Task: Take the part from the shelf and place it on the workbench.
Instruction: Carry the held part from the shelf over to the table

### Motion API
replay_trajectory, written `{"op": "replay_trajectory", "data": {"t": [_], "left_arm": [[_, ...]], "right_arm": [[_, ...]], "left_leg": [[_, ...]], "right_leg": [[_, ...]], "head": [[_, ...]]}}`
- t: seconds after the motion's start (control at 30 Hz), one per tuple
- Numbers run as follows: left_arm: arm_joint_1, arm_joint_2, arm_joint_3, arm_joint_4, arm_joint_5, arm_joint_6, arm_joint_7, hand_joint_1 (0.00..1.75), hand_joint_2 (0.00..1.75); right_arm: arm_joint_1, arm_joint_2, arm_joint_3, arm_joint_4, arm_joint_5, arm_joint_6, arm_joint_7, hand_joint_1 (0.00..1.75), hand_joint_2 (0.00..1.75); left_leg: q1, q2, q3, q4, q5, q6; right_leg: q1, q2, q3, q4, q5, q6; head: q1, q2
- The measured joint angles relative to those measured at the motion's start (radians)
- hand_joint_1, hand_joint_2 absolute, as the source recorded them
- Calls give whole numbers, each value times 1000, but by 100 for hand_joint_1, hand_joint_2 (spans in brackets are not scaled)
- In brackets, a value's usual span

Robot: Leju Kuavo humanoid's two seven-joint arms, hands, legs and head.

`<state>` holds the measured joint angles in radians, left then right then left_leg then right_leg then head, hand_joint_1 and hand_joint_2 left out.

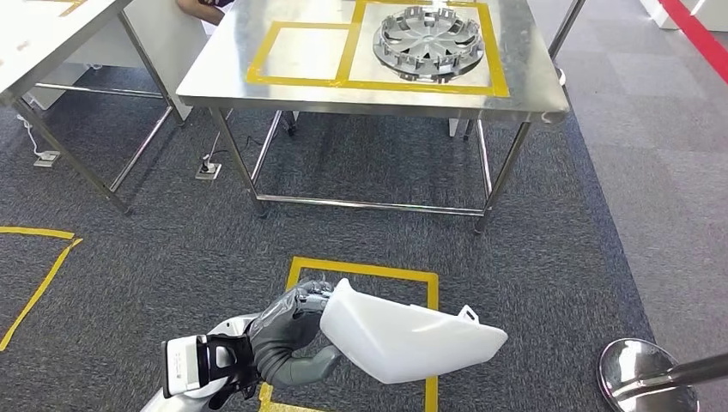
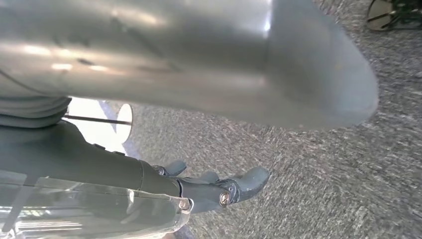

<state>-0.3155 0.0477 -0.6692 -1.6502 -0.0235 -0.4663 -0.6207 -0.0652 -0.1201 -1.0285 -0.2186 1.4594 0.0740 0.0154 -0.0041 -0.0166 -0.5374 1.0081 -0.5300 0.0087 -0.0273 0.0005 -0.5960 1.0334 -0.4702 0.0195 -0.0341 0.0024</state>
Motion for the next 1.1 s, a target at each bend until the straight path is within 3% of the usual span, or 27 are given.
{"op": "replay_trajectory", "data": {"t": [0.07, 0.17, 0.2, 0.23, 0.3, 0.37, 0.43, 0.53, 0.6, 0.67, 0.7, 0.73, 0.77, 0.83, 0.9, 1.03, 1.1], "left_arm": [[-4, 0, 1, -1, 2, -1, 0, 175, 175], [-5, 2, 3, -1, 4, -7, 2, 175, 175], [-5, 4, 3, -1, 4, -8, 3, 175, 175], [-4, 5, 3, -1, 4, -9, 4, 175, 175], [-5, 7, 4, -2, 5, -10, 4, 175, 175], [-8, 7, 4, -2, 5, -10, 4, 175, 175], [-11, 8, 5, -3, 6, -11, 4, 175, 175], [-13, 7, 4, -3, 7, -14, 5, 175, 175], [-16, 6, 4, -4, 9, -17, 7, 175, 175], [-16, 6, 4, -3, 11, -20, 9, 175, 175], [-16, 6, 4, -3, 12, -22, 9, 175, 175], [-15, 6, 4, -3, 12, -23, 10, 175, 175], [-15, 6, 4, -3, 12, -25, 10, 175, 175], [-15, 7, 4, -2, 12, -28, 10, 175, 175], [-16, 8, 4, 1, 11, -30, 9, 175, 175], [-18, 9, 3, 5, 4, -31, 0, 175, 175], [-21, 8, 2, 5, 2, -33, -4, 175, 175]], "right_arm": [[0, 0, 0, 0, -1, 0, -1, 0, 0], [0, 2, 0, 0, -5, 0, -1, 0, 0], [0, 3, -1, 0, -6, 0, -1, 0, 0], [1, 4, -1, 0, -7, 0, -1, 0, 0], [2, 6, -2, 0, -8, 0, -1, 0, 0], [1, 10, -2, 0, -10, 0, -2, 0, 0], [1, 13, -2, 1, -10, -1, -2, 0, 0], [1, 17, -3, 2, -11, -1, -2, 0, 0], [-1, 17, -4, 2, -13, -1, -3, 0, 0], [-1, 16, -6, 2, -14, -2, -3, 0, 0], [1, 16, -7, 2, -14, -2, -4, 0, 0], [4, 16, -8, 2, -14, -3, -4, 0, 0], [6, 17, -8, 2, -14, -4, -5, 0, 0], [7, 16, -9, 2, -14, -5, -6, 0, 0], [6, 17, -9, 2, -14, -8, -5, 0, 0], [8, 20, -10, 2, -17, -12, 0, 0, 0], [5, 20, -11, 2, -18, -13, -1, 0, 0]], "left_leg": [[2, 5, -25, 56, -30, -10], [5, 8, -142, 255, -96, -18], [5, 8, -170, 289, -95, -17], [5, 8, -179, 285, -74, -14], [1, 10, -137, 167, 9, 0], [-8, 16, -82, 46, 56, 18], [-15, 18, -62, 8, 51, 27], [-9, 13, -34, -11, 48, 37], [-5, 13, -16, -16, 43, 44], [-5, 11, -7, -16, 33, 47], [-5, 9, -2, -16, 27, 47], [-5, 7, 6, -16, 20, 45], [-4, 5, 16, -15, 13, 43], [-3, 4, 38, -15, -6, 35], [-5, 4, 48, -13, -23, 23], [-6, 6, 46, 12, -35, 5], [-3, 8, -5, 99, -54, -5]], "right_leg": [[-4, 0, 10, -2, -7, -12], [-1, -1, 21, -2, -19, -20], [0, -1, 25, -2, -23, -21], [2, -1, 31, -2, -28, -21], [4, 0, 47, -3, -39, -19], [6, 0, 58, -6, -50, -12], [6, -1, 64, -10, -50, 1], [4, -4, 69, 15, -52, 16], [3, -3, 27, 98, -88, 21], [3, -3, -54, 222, -134, 28], [3, -3, -89, 262, -143, 30], [3, -3, -106, 267, -133, 31], [2, -3, -104, 232, -102, 31], [1, -2, -65, 98, -12, 31], [3, -4, -41, 12, 26, 22], [3, -2, -26, 3, 18, -8], [-1, -1, -12, 0, 10, -17]], "head": [[-4, 0], [-8, 0], [-8, 0], [-8, 0], [-8, 0], [-6, 0], [-6, 0], [-5, 0], [0, 0], [3, 0], [4, 0], [4, 0], [4, 0], [5, 0], [6, 0], [3, 0], [1, 0]]}}
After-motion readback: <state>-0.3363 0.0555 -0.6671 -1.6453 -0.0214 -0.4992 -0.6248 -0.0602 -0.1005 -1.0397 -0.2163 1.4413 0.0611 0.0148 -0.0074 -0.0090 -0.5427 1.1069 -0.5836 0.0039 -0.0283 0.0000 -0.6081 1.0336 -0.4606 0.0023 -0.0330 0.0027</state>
